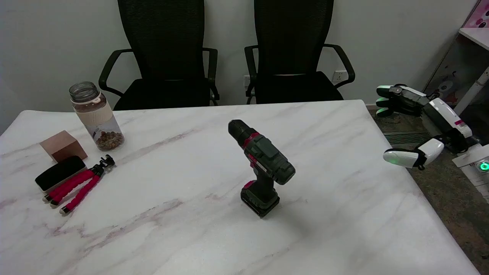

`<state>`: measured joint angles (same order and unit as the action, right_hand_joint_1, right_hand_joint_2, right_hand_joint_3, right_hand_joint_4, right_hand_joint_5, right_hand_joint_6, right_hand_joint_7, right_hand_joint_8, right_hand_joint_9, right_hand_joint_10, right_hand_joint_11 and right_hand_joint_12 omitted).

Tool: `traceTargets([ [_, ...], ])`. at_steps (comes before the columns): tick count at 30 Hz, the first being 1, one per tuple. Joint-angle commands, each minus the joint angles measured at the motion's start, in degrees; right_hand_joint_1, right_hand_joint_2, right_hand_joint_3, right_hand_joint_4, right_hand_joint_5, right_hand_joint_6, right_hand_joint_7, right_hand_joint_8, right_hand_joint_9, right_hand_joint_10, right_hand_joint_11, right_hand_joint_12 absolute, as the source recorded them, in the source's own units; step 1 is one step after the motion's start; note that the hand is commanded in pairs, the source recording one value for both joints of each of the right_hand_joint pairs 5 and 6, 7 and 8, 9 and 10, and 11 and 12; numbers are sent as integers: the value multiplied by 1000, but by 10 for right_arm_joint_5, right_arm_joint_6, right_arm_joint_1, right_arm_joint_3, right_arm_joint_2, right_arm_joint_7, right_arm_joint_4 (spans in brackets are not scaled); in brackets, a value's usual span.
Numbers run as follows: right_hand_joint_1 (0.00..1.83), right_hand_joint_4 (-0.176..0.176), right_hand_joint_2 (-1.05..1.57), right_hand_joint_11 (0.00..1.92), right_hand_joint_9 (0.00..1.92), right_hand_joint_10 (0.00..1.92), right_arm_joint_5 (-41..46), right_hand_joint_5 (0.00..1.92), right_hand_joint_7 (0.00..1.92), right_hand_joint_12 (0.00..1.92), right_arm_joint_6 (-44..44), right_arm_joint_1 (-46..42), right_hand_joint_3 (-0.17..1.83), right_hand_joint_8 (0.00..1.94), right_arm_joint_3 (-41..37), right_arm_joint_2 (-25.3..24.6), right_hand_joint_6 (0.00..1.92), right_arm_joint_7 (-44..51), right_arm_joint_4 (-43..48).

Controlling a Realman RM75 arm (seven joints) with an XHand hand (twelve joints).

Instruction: Pick up the power screwdriver.

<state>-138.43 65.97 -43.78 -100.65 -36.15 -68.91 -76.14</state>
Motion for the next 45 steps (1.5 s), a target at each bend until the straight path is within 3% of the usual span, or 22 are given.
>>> traceTargets([
  [1, 969, -176, -137, 670, 507, 507, 0, 376, 376, 670, 64, -4, 898, 376, 21, 33, 376, -34, 62],
  [7, 935, -176, -130, 698, 513, 513, 6, 380, 380, 698, 61, -2, 891, 380, 28, 34, 380, -36, 75],
  [16, 916, -176, -155, 725, 530, 530, 28, 404, 404, 725, 68, 49, 923, 404, 145, 53, 404, -37, 85],
  [22, 911, -169, -160, 749, 546, 546, 28, 412, 412, 749, 72, 71, 926, 412, 168, 52, 412, -37, 88],
  [31, 906, -153, -149, 754, 556, 556, 30, 418, 418, 754, 105, 75, 874, 418, 205, 46, 418, -48, 88],
  [34, 905, -159, -115, 813, 608, 608, 56, 424, 424, 813, 120, 62, 770, 424, 230, 42, 424, -48, 77],
  [39, 896, -173, -70, 753, 573, 573, 101, 417, 417, 753, 146, 42, 676, 417, 266, 22, 417, -37, 46],
  [45, 908, -176, -28, 569, 409, 409, 129, 272, 272, 569, 153, 32, 599, 272, 287, -18, 272, 32, -4],
])
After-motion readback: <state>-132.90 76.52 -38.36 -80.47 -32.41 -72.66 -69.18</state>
